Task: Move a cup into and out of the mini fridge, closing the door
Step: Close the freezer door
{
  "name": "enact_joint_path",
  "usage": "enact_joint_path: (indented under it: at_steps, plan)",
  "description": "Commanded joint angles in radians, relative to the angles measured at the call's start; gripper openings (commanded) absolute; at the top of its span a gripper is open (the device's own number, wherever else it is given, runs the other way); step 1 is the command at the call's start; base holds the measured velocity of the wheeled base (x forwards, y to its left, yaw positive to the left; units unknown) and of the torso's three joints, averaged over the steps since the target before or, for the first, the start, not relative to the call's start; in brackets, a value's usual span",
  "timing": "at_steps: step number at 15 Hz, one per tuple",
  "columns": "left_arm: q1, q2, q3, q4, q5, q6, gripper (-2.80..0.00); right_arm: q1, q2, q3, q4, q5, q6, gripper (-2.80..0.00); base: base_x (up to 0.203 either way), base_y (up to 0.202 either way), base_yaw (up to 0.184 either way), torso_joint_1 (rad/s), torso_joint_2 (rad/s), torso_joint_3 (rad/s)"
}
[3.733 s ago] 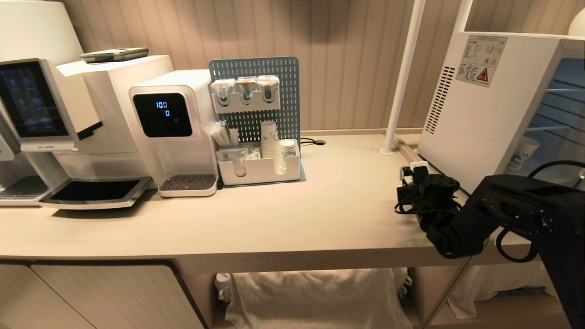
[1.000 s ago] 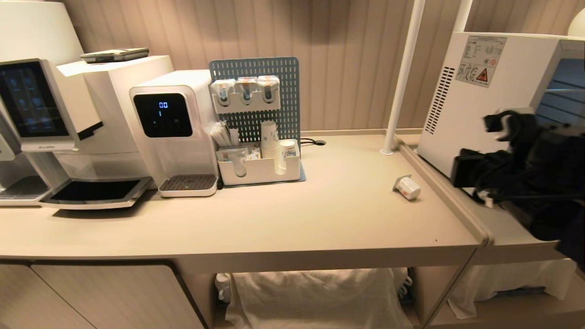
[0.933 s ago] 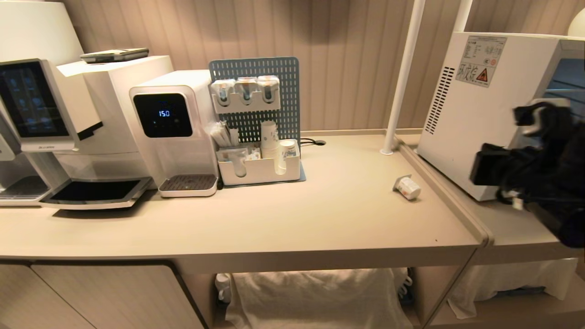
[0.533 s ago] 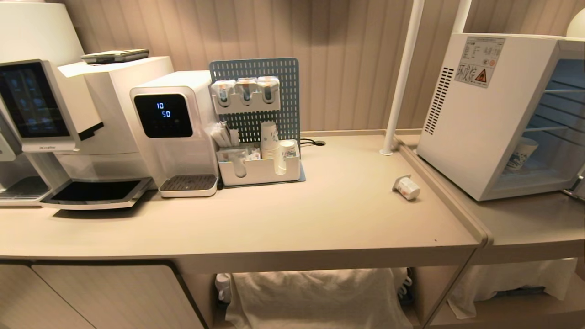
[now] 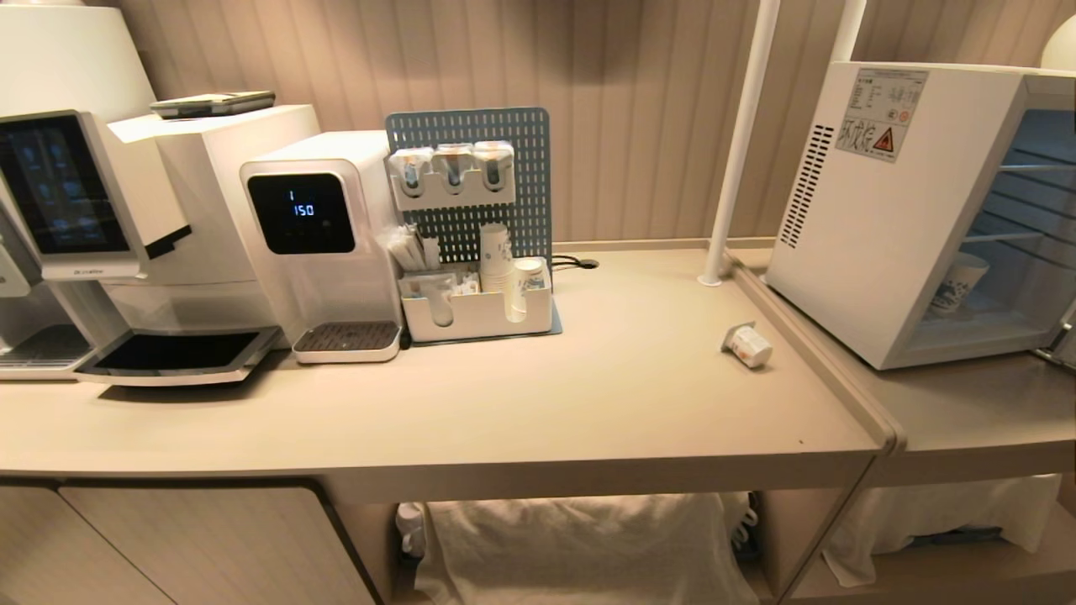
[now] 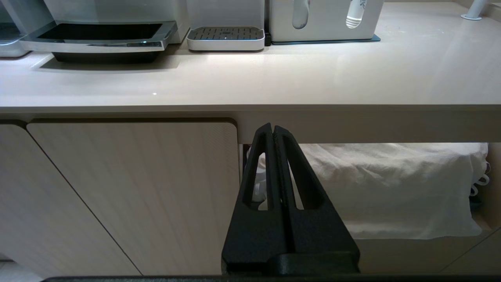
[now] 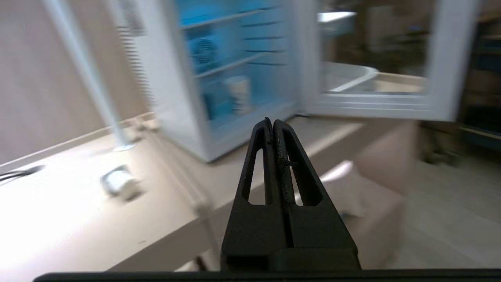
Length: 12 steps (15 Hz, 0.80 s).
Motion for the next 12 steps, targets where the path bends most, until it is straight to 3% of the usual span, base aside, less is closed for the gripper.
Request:
enact_joint_path:
  at_steps: [1,4,7,8,10,12]
  plan:
    - [-0.001,0.002,0.000,0.000,0.001,0.000,-2.80,-0.006,-0.013,0.009,0.006,-0.005,0.001,-2.80,0.000,0.000,0.000,0.000,0.00,0.000]
    - [-0.001,0.002,0.000,0.000,0.000,0.000,-2.80,-0.007,-0.013,-0.126,0.171,-0.172,0.030,-2.80,0.000,0.000,0.000,0.000,0.00,0.000]
    - [-0.001,0.002,0.000,0.000,0.000,0.000,-2.80,-0.057,-0.032,-0.221,0.380,-0.206,0.047,-2.80,0.000,0.000,0.000,0.000,0.00,0.000]
    - [-0.001,0.002,0.000,0.000,0.000,0.000,-2.80,-0.100,-0.057,-0.274,0.488,-0.192,0.057,-2.80,0.000,0.000,0.000,0.000,0.00,0.000]
    - [-0.001,0.002,0.000,0.000,0.000,0.000,-2.80,-0.107,-0.107,-0.289,0.544,-0.127,0.095,-2.80,0.000,0.000,0.000,0.000,0.00,0.000]
    - [-0.001,0.002,0.000,0.000,0.000,0.000,-2.80,-0.100,-0.236,-0.242,0.571,0.061,0.108,-2.80,0.000,0.000,0.000,0.000,0.00,0.000]
